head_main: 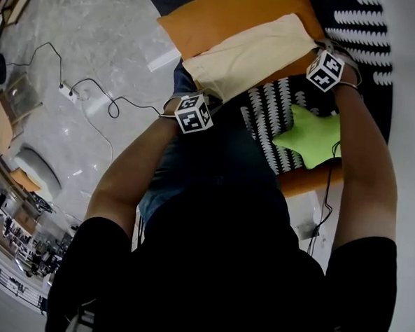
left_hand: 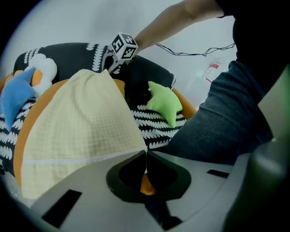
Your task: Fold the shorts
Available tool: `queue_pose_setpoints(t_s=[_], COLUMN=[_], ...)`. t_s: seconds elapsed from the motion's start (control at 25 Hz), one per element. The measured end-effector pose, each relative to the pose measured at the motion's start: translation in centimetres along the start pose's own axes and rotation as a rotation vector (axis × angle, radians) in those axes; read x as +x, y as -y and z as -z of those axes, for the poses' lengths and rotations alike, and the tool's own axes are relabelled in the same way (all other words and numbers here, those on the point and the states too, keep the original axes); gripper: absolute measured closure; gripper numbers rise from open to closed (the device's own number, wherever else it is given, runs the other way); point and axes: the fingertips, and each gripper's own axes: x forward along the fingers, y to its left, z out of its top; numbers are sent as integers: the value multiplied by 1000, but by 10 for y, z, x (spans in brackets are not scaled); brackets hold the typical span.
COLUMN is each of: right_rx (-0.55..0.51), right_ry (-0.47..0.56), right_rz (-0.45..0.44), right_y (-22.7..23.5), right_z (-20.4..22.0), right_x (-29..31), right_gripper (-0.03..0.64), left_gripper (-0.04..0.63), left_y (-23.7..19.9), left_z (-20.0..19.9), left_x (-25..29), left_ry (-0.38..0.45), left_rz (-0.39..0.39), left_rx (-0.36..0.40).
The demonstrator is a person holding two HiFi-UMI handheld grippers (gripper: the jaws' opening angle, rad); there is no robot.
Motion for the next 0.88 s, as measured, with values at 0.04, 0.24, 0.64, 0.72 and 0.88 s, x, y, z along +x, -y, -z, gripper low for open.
queue_pose_setpoints(t_s=[0.04,0.24,0.64,0.72,0.88], right_rx=[21,71,208,238,289], right_ry=[3,24,30,31,41], right_rz=[4,13,-25,-35,-40], right_y=[-1,-7,-18,-24,-30], right_z=[0,2,19,25,31], right_x=[1,6,-6,-14,-35], right_gripper=[575,572,514,500,497], left_gripper=[571,571,483,432,384], left_y=[-1,-5,1,9,16], left_z=[1,9,9,9,6], left_x=[2,14,9,4,-14], left_ry=[-4,-39,-69,-80,-93], left_rz=[-2,-25,21,57,96], left_rx=[-4,5,14,3,1])
